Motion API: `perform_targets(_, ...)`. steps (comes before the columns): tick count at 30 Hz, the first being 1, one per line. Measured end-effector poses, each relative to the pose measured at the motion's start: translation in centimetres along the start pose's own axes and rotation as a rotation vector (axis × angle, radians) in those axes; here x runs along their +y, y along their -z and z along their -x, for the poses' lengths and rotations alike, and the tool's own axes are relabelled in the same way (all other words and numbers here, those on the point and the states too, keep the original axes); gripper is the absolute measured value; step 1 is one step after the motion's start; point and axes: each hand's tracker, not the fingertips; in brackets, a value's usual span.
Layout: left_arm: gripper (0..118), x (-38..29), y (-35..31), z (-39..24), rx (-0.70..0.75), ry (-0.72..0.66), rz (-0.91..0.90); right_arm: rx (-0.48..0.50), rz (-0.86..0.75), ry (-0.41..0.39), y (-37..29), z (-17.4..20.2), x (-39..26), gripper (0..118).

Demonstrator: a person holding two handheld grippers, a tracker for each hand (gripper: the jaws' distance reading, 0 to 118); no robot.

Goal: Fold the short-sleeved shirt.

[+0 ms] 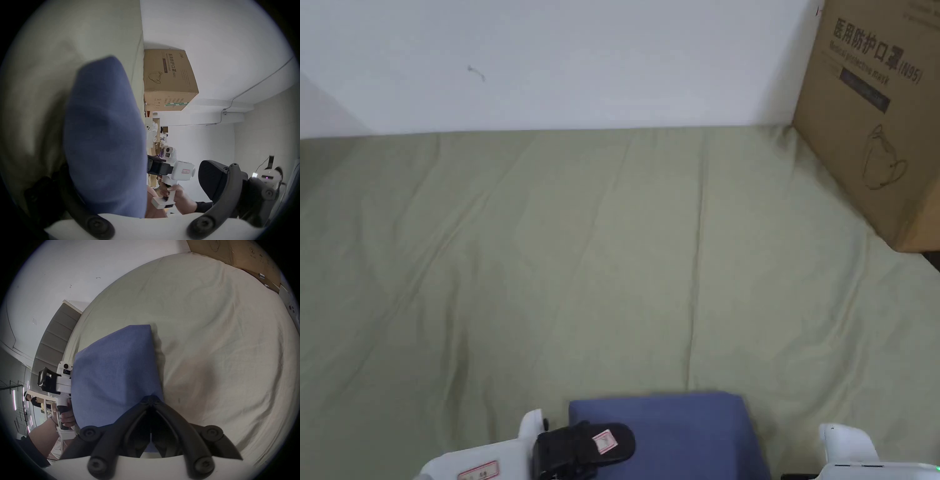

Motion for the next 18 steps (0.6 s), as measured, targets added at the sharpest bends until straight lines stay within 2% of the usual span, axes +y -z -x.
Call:
perform_targets(1, 106, -0.1, 0.1, -0.3, 0.022, 0.051, 0.012, 0.0, -0.001, 0.005, 0.1, -0.1, -0.1, 0)
perform_targets(2, 98, -0.1, -0.1, -0.2, 0.081, 0.083, 0.007, 0.003, -0.004, 0.011, 0.1, -0.1, -0.1, 0)
perform_targets(4, 19, -0.3, -0.2, 1.3, 0.323, 0.029, -0.029, 0.017, -0.013, 0.026, 0.2, -0.5, -0.3, 0)
perform_targets(5, 19, 0.9, -1.4, 2.9, 0.238, -0.011, -0.033, 0.021, -0.016, 0.035, 0.2, -0.6, -0.4, 0)
perform_targets(6, 19, 1.3, -1.1, 1.5, 0.218, 0.033, -0.019, 0.031, -0.024, 0.05, 0.1, -0.9, -0.5, 0)
perform_targets(7, 19, 1.6, -1.3, 1.3, 0.296, 0.047, 0.004, 0.036, -0.029, 0.063, -0.1, -0.9, -0.6, 0)
perform_targets(9, 20, 0.6, -0.7, -1.5, 0.285, 0.044, -0.011, 0.053, -0.063, 0.085, -1.1, -0.6, -0.9, 0)
perform_targets(11, 20, 0.4, -1.5, -4.4, 0.276, 0.127, -0.004, 0.123, -0.114, 0.09, -3.0, 0.2, -1.1, 0)
perform_targets(14, 20, 1.1, -5.3, -9.2, 0.414, 0.262, 0.055, 0.174, -0.17, 0.077, -7.1, 2.0, -1.6, 0)
perform_targets(18, 20, 3.6, -13.8, -14.2, 0.607, 0.412, 0.116, 0.149, -0.235, -0.028, -11.6, 4.5, -2.2, 0)
